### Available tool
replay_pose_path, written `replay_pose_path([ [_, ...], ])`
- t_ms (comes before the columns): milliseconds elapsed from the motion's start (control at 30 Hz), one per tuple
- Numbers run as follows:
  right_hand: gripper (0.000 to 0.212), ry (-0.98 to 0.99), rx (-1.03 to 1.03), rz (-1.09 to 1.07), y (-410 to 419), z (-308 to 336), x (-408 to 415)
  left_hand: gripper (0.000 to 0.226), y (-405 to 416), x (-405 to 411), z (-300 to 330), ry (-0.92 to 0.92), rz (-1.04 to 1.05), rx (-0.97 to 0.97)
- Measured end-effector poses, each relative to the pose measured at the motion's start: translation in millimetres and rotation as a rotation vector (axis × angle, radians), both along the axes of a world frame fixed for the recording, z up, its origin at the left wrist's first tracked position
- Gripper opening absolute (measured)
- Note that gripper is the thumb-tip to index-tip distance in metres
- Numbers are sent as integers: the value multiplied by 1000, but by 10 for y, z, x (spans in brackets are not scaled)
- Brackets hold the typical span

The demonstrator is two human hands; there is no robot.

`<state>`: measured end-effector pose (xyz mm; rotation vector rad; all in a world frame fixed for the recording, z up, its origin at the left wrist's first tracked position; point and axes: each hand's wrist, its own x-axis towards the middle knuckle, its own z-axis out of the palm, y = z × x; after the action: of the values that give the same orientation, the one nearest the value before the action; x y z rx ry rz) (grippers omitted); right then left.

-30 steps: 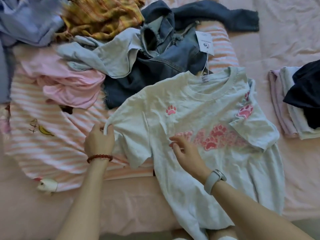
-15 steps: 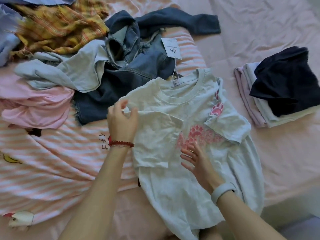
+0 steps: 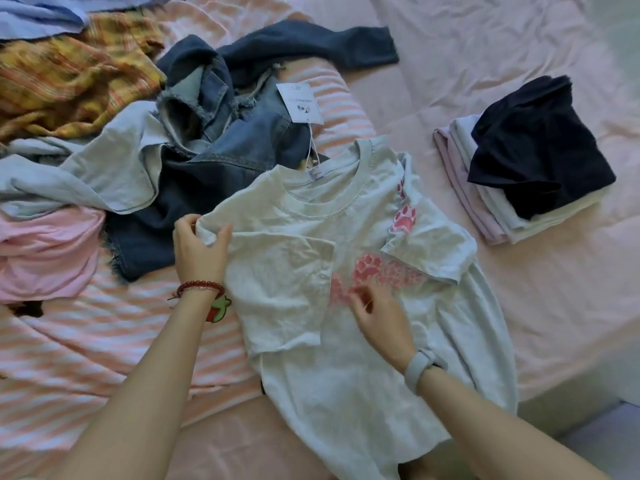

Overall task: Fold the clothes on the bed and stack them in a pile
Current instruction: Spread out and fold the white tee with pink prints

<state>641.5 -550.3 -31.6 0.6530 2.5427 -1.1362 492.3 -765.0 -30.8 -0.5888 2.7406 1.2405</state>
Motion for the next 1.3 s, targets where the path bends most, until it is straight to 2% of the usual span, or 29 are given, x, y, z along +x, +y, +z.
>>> replay_pose_path([
  [100,14,256,152,-31,587,159,-383,73,34,-64,29,18,-175,-150],
  [167,19,319,258,7,978,206,-748,84,71,-93,35,16,-350,-319],
  [333,53,32,465,444,1651,129,-1640,106,147,-182,9,-15,-620,-631],
  [400,66,-75,493,596,1763,80,-1961,98,154,-245,-20,-21,-616,-650],
  [500,77,-206,472,752,1800,4,-2376,60,131,-337,-48,96,-517,-511],
  [567,80,-255,383,812,1769,-51,-2558,37,140,-393,-38,102,-461,-413],
  [633,77,-277,295,835,1733,-104,-2636,26,154,-457,-59,98,-433,-373],
  [767,51,-298,193,655,1766,-146,-2645,21,102,-512,-77,112,-452,-344],
  [833,44,-278,248,699,1839,-114,-2599,19,69,-504,-84,129,-466,-351],
  [967,52,-251,442,932,1963,-23,-2439,17,103,-476,-40,148,-475,-348],
  [1067,34,-81,613,1005,2042,49,-2328,15,152,-380,70,192,-453,-325],
  [1133,21,50,569,947,2082,153,-2212,14,160,-243,177,236,-435,-312],
  [1200,16,129,509,908,2112,288,-2036,17,160,-51,273,265,-419,-300],
  [1300,11,206,519,970,2151,440,-1691,27,160,293,401,335,-420,-276],
])
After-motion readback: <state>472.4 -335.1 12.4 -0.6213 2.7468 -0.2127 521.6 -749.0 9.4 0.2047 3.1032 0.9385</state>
